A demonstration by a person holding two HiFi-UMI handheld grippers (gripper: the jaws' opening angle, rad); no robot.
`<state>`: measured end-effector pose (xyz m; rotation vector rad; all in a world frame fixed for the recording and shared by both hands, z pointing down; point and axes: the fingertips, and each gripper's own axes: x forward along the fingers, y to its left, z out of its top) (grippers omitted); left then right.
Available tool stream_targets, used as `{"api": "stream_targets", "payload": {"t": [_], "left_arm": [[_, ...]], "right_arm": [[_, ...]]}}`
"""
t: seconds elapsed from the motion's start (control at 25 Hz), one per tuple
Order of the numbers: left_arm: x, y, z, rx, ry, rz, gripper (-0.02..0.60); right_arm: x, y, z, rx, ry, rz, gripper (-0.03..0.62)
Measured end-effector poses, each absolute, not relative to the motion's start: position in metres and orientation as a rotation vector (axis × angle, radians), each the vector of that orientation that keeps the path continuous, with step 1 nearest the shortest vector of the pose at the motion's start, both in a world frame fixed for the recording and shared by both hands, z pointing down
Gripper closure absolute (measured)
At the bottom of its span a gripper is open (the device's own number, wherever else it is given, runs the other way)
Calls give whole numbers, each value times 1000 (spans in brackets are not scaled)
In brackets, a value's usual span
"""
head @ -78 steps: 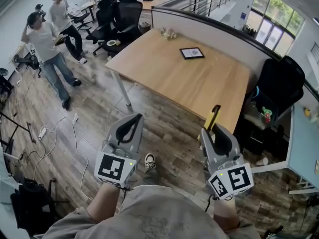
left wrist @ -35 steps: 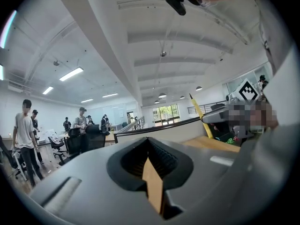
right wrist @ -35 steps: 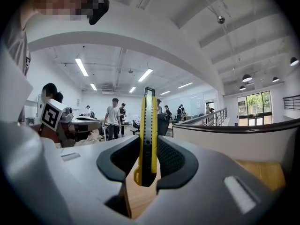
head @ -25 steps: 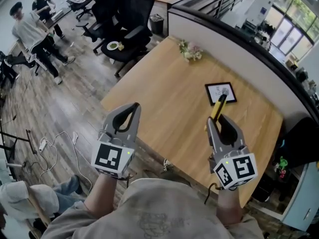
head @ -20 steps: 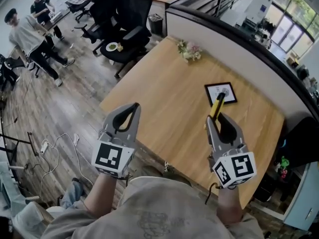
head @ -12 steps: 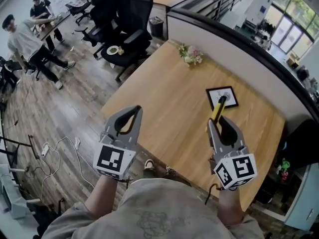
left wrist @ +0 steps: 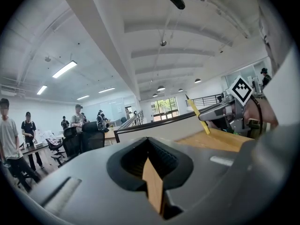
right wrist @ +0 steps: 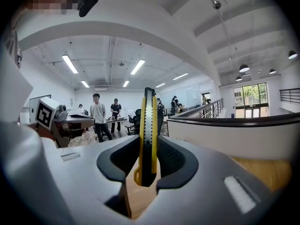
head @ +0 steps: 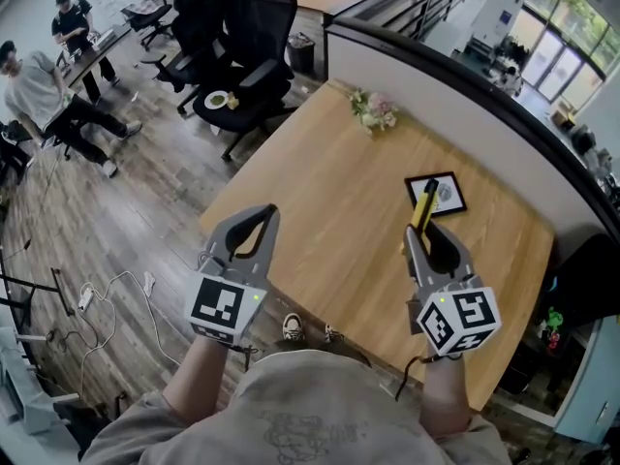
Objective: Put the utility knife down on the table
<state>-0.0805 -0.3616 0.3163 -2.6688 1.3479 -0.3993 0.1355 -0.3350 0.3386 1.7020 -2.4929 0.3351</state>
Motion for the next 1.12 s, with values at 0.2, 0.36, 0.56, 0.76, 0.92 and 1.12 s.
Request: {"api": "stream_targets", "payload": {"t": [0.2,0.36,0.56,0.76,0.92,1.12], "left_arm": [[-86,-389,325,-2660,1306,-427,581],[-95,-423,343,-2656,1330,-461,581],[-102,-463,376,-2720,1342,-514,580],[-110,-495,408,-2766,1356,-582,581],[-119,-516,437,-2798,1370,-637,580],[-120,-533,485,-2857,1360,-739,581]], "right_arm": [[124,-376,353,1656,-2448,352,470],[110,-418,383,1573,-2388,396,470],[97,-472,442,1498,-2278,476,470],[92,-520,510,1435,-2157,576,470],[85,-548,555,1386,-2086,625,470],[76,-575,612,1319,-2000,686,470]]}}
